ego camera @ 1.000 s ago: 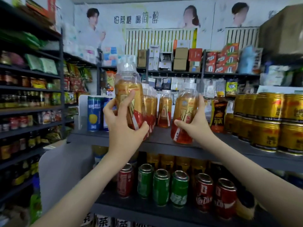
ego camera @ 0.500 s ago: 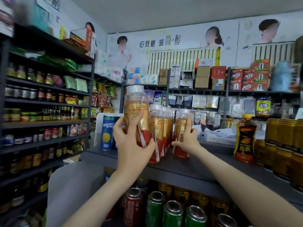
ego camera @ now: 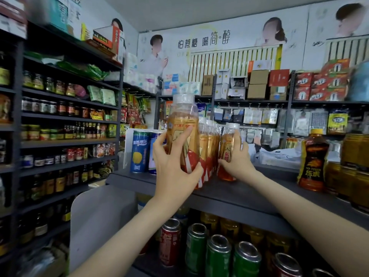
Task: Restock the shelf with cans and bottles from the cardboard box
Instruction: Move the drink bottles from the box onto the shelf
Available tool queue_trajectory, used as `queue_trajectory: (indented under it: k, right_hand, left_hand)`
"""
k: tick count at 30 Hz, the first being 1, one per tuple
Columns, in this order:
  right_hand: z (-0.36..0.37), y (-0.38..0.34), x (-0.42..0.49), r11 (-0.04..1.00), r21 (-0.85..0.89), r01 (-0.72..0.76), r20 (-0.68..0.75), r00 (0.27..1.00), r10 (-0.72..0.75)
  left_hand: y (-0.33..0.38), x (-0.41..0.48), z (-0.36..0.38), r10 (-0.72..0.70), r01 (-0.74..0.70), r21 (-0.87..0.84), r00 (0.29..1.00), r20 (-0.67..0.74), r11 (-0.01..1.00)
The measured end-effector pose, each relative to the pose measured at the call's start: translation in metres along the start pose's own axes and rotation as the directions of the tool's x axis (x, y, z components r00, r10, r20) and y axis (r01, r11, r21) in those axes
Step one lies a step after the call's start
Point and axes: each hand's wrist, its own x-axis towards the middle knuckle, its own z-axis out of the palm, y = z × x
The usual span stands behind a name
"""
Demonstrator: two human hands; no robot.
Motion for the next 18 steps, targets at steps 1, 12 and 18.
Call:
queue_trajectory:
  k: [1, 12, 18]
  right_hand:
    - [-0.005, -0.008, -0.005, 0.993, 0.083, 0.085, -0.084, 0.993, -0.078]
    - [-0.072, -0.052, -0.068, 0.855, 0.516, 0.044, 0.258, 0.945, -0.204]
    - [-0.067, -0.018, -0.061, 0.857, 0.502, -0.112, 0.26, 0.965, -0.025]
  left_hand:
    - [0.003, 0.0, 0.003, 0.014, -0.014, 0.005, 1.0, 0.0, 1.0]
    - [0.032, -0.004, 0.053, 0.185, -0.19, 0.031, 0.974, 0.129, 0.981]
    - [0.011, 0.003, 0.052, 0.121, -0.193, 0.178, 0.929, 0.35, 0.965]
